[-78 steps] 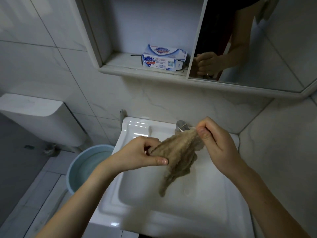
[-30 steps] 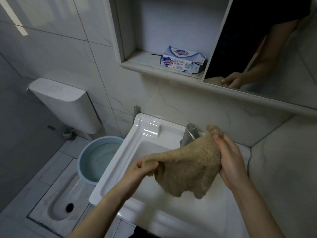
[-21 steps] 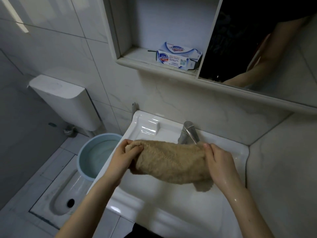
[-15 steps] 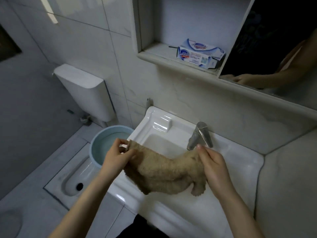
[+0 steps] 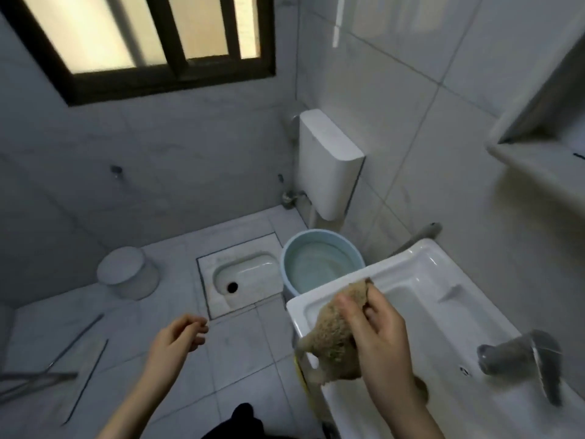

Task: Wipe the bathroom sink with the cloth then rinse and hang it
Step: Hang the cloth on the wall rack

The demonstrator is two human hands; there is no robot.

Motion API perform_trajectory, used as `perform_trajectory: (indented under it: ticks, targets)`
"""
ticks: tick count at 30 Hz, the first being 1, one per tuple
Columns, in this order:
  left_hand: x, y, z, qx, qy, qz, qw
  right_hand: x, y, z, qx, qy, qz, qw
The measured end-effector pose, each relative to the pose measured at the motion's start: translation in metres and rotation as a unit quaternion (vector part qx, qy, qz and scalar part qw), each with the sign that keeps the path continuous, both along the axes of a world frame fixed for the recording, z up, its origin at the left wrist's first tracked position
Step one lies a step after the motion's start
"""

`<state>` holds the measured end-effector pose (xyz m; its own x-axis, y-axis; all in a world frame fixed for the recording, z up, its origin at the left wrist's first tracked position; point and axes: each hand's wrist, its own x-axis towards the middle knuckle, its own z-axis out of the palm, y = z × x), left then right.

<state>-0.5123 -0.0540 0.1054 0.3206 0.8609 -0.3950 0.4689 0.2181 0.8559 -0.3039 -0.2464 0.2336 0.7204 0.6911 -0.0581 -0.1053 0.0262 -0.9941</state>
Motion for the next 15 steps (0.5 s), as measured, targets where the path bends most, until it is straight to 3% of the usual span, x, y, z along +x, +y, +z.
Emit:
perform_trajectory:
  ticks: [6,11,15]
  targets:
    - [-0.111,-0.003,-0.058,-0.119,0.045,0.136,0.983,-0.036,0.07,-0.04,-0.062,0.043,0.051,0.996]
    - [-0.193,0.017,-0.072,-0.14,0.043,0.212,0.966,-0.08,0.128,-0.095,-0.149,-0.02,0.116,0.982]
    - [-0.244,0.064,-0.074,-0.135,0.033,0.216,0.966,-0.111,0.182,-0.119,-0.213,-0.088,0.098,0.968]
